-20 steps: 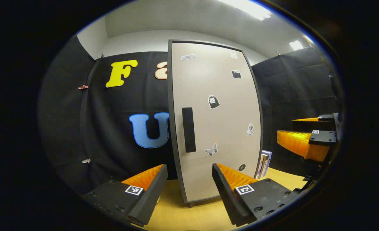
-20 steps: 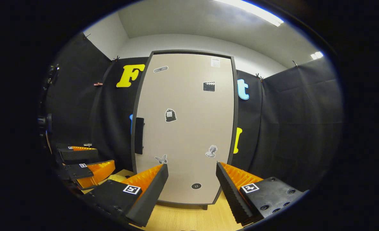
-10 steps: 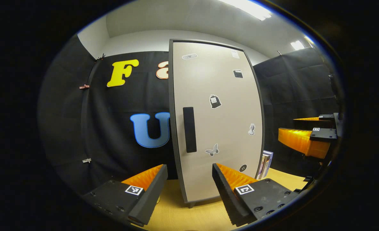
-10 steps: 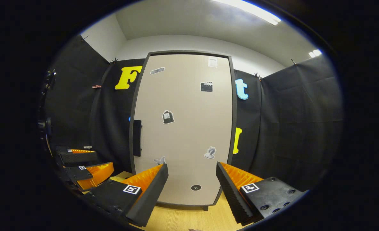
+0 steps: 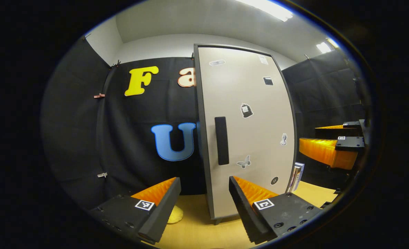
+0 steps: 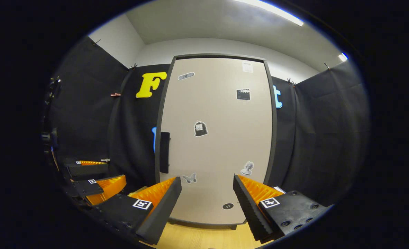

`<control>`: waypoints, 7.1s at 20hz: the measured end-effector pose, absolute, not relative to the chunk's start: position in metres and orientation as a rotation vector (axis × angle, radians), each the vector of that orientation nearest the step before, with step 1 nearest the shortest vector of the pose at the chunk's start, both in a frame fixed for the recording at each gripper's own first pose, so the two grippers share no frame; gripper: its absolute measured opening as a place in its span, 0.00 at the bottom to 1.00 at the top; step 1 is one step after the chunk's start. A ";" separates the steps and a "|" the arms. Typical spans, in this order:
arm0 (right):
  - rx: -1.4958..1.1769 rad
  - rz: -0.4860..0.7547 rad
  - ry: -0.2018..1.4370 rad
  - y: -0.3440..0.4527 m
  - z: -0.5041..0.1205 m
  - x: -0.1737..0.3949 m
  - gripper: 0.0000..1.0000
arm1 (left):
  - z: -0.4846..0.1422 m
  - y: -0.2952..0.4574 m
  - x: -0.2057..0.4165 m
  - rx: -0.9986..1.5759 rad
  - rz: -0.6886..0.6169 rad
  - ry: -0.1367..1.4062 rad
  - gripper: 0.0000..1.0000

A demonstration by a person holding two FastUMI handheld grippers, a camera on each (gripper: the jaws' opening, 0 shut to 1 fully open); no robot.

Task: Open the cabinet door with the right hand, grasp the bottle in the cabinet with the left hand and place it on the coaster, then close the cabinet door with the right hand.

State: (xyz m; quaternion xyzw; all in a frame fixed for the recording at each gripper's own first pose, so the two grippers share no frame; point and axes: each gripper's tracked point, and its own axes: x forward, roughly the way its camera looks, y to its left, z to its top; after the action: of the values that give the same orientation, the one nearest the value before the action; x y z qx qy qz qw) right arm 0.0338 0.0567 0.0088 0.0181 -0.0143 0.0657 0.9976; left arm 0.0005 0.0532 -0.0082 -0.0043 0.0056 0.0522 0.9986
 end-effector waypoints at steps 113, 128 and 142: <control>0.095 -0.396 0.008 -0.209 -0.014 -0.177 0.05 | 0.021 -0.108 0.233 0.030 -0.209 -0.062 0.93; 0.090 -0.561 -0.004 -0.347 -0.019 -0.117 0.06 | -0.029 -0.115 0.390 -0.019 -0.078 0.044 0.92; 0.088 -0.500 -0.047 -0.301 0.002 -0.134 0.06 | -0.005 -0.114 0.377 -0.039 -0.181 -0.047 0.72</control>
State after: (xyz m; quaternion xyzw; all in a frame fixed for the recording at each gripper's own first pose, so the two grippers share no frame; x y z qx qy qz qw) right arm -0.1336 -0.3011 0.0017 0.0435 -0.0233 -0.2472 0.9677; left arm 0.3774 -0.1144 -0.0053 -0.0195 -0.0233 -0.0902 0.9955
